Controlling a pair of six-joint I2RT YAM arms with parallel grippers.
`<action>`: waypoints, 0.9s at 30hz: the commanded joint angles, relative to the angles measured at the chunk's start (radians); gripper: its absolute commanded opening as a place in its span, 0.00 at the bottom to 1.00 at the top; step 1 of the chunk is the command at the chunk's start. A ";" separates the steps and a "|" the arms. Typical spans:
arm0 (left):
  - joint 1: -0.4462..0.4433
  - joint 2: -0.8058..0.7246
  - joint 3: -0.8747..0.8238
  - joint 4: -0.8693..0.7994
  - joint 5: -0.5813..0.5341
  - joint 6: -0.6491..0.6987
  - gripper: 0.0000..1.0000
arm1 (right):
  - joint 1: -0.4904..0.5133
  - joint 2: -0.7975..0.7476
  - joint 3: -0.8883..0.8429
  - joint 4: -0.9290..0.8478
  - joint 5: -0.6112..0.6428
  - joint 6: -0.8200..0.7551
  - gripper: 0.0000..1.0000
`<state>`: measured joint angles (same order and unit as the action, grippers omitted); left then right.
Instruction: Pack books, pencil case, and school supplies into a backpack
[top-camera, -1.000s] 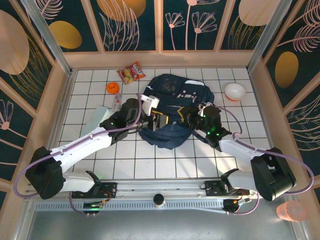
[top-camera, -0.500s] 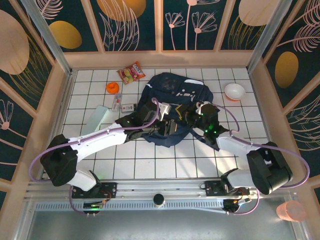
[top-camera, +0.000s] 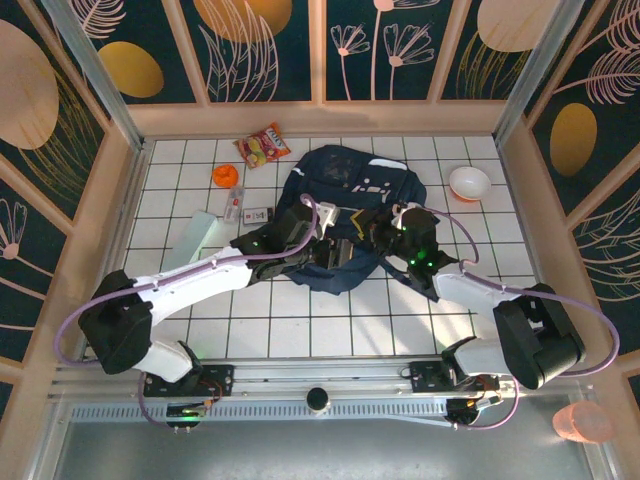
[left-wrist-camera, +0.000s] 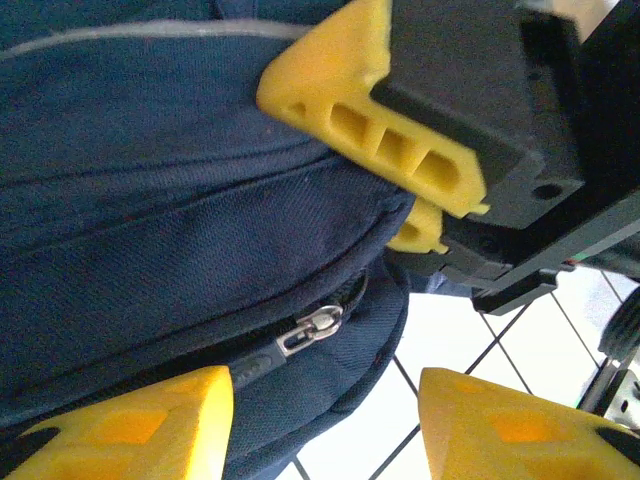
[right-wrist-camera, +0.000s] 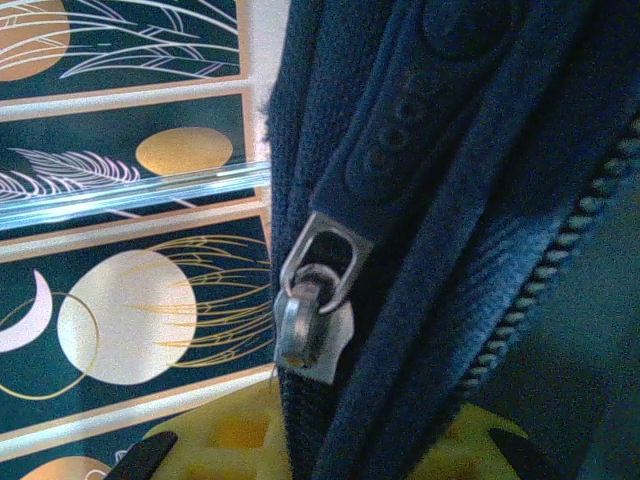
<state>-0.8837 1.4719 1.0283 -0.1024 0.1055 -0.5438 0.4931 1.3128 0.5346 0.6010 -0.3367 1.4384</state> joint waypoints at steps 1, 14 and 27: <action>0.000 -0.066 0.000 0.017 -0.035 0.015 0.53 | 0.012 -0.018 0.053 0.068 -0.005 -0.030 0.08; 0.005 0.005 0.012 -0.033 -0.005 0.097 0.56 | 0.012 -0.034 0.058 0.048 -0.015 -0.050 0.08; 0.006 0.099 0.061 -0.017 -0.001 0.149 0.47 | 0.012 -0.040 0.061 0.043 -0.022 -0.055 0.08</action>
<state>-0.8829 1.5448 1.0626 -0.1390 0.1028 -0.4213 0.4931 1.3117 0.5400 0.5720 -0.3408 1.4117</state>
